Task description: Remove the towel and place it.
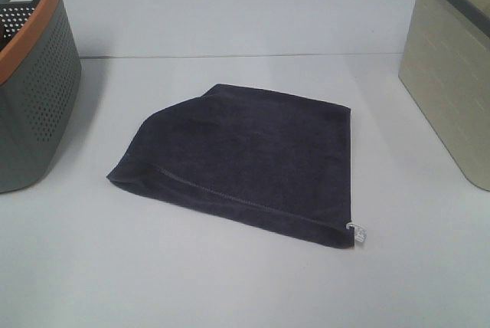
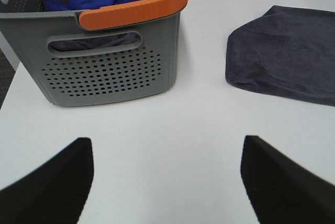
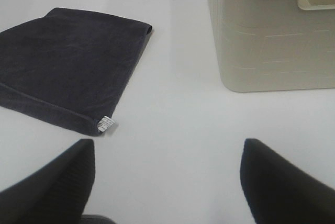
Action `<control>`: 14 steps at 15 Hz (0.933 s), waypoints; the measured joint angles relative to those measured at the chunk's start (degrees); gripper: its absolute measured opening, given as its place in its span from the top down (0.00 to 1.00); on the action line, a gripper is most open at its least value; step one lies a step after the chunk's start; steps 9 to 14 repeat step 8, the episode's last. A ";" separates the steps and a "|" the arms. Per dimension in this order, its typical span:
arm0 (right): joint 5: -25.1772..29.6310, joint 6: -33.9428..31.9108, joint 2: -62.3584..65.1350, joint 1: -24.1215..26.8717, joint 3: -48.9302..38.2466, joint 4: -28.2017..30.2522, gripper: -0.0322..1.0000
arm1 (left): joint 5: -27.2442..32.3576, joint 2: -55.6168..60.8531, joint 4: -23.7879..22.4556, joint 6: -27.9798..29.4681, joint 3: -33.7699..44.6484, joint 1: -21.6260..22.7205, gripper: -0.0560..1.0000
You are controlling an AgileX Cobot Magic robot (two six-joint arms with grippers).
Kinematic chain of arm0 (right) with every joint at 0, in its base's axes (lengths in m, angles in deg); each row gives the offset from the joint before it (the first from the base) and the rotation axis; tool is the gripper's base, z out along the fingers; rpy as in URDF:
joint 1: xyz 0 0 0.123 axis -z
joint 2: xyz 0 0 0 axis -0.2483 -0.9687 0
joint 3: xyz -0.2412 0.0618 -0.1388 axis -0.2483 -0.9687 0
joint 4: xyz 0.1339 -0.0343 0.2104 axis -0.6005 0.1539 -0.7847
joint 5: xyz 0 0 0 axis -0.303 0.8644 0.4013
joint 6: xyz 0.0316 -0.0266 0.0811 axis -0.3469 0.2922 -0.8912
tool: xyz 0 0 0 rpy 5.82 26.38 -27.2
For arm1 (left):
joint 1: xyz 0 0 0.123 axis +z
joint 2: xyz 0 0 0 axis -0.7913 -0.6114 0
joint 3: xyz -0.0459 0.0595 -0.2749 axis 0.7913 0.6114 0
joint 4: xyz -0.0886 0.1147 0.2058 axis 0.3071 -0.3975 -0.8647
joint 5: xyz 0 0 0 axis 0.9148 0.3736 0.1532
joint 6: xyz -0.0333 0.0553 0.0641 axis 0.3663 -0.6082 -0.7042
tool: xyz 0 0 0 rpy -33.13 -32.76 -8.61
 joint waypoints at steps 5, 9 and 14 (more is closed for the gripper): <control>0.00 0.00 0.00 0.00 0.00 -0.06 0.23 | 0.00 0.00 0.06 -0.06 0.00 0.00 0.25; 0.00 0.00 0.00 0.00 0.00 -0.23 0.23 | 0.00 0.00 0.17 -0.06 0.00 0.00 0.25; 0.00 0.00 0.00 0.00 0.00 -0.23 0.23 | 0.00 0.00 0.17 -0.06 0.00 0.00 0.25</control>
